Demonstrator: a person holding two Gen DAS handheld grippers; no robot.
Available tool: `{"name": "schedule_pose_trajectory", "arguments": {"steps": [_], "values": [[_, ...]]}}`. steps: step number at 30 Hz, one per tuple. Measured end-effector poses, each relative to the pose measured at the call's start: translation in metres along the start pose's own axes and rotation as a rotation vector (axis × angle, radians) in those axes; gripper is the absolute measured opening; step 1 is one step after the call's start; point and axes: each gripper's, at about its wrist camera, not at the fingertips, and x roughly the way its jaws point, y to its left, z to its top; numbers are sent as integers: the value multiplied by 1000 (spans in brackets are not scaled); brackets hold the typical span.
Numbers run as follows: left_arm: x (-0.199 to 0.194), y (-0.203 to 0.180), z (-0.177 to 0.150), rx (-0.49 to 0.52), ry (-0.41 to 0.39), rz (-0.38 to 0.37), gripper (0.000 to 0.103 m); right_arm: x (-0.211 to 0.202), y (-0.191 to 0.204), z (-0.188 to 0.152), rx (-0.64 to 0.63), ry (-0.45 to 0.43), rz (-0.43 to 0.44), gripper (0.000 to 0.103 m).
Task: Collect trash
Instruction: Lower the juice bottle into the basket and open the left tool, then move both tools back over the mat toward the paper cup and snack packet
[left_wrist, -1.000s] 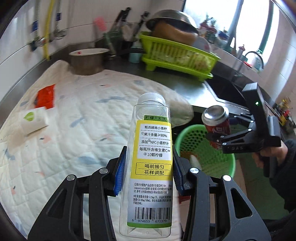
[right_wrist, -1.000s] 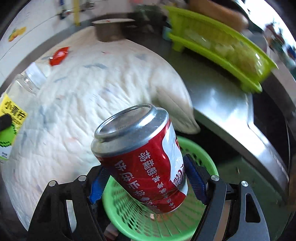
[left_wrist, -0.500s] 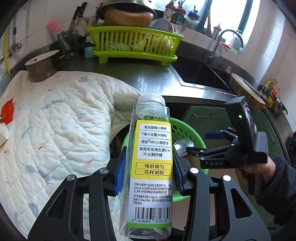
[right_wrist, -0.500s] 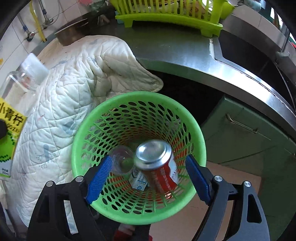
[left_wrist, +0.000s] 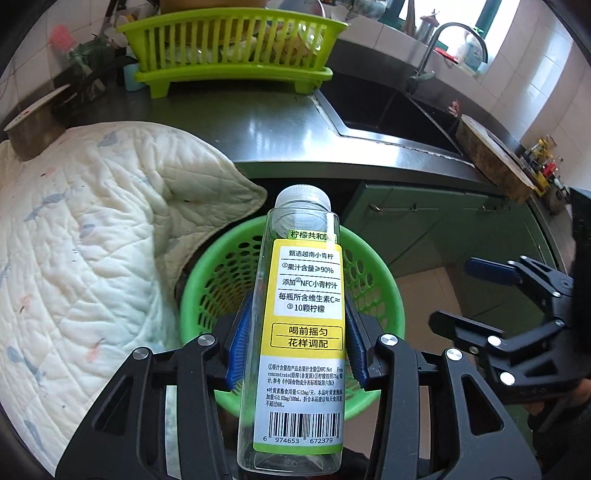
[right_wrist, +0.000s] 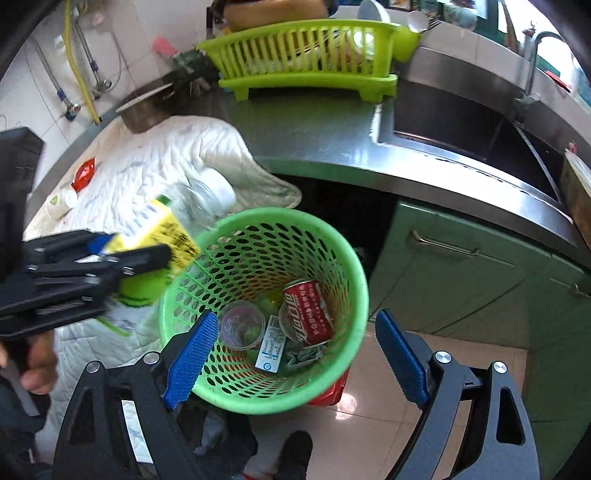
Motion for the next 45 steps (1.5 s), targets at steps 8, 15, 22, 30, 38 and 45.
{"name": "schedule_pose_trajectory", "arguments": {"steps": [8,15,22,30,38,45], "values": [[13,-22,1,2,10,-35,64,-12,-9,-9,24,-9,-3,84],[-4,-6,-6,-26,-15,-8,65,-12,0,-5,3,-16,11,84],[-43,28,-16,-85,-82,72,70,-7,26,7,-55,-26,50,85],[-83,76,-33,-170,-130,150,72,5,75,27,-151,-25,108,85],[-112,123,-46,-240,-163,245,75,15,124,45,-234,-30,150,85],[-138,168,-56,-311,-195,341,77,24,164,61,-297,-37,178,85]]}}
